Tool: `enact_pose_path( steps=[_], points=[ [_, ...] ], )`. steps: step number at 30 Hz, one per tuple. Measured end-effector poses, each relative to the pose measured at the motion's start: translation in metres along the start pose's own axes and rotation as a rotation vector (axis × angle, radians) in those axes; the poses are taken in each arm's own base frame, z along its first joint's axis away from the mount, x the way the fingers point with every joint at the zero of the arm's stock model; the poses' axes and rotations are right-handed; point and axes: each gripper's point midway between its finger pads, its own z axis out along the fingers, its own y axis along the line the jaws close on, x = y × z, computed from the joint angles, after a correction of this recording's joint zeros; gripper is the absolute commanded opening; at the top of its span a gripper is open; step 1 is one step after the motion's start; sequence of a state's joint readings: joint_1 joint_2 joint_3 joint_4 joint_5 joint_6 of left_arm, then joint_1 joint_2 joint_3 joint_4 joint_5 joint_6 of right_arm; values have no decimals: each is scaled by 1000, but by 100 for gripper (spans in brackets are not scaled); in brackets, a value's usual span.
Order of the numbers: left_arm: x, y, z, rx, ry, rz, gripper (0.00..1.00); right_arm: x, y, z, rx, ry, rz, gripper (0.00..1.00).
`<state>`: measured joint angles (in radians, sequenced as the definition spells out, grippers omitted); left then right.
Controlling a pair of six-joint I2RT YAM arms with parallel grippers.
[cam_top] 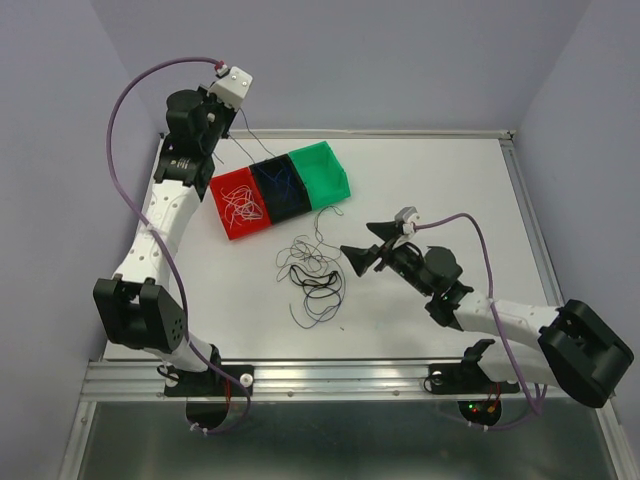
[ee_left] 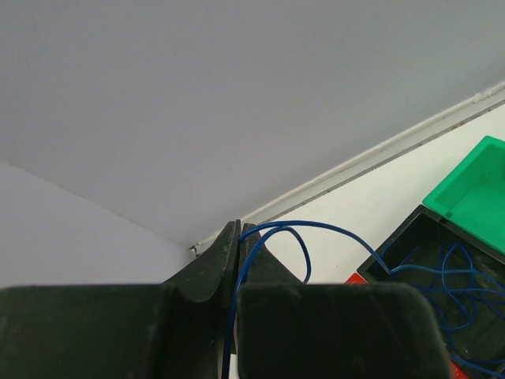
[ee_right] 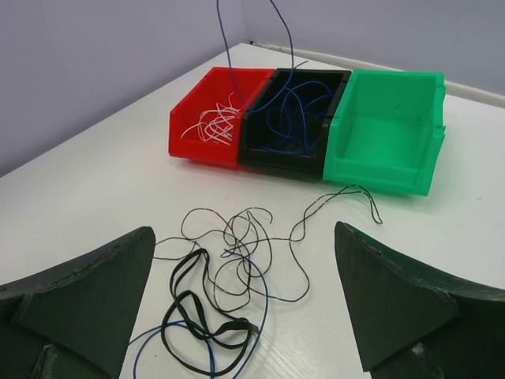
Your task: Untangle the cables
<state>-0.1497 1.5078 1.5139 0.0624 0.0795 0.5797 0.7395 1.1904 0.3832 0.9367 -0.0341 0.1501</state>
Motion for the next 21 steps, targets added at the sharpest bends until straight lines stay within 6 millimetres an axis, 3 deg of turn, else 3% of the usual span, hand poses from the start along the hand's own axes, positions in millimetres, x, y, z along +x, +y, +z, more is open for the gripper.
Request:
enact_pose_path(
  steps=[8, 17, 21],
  points=[
    [13, 4, 10, -14, -3, 19, 0, -2, 0, -2, -1, -7, 1, 100],
    [78, -34, 44, 89, 97, 48, 0, 3, 0, -4, 2, 4, 4, 100],
    [91, -47, 46, 135, 114, 51, 0, 11, -3, -2, 10, 22, 5, 90]
  ],
)
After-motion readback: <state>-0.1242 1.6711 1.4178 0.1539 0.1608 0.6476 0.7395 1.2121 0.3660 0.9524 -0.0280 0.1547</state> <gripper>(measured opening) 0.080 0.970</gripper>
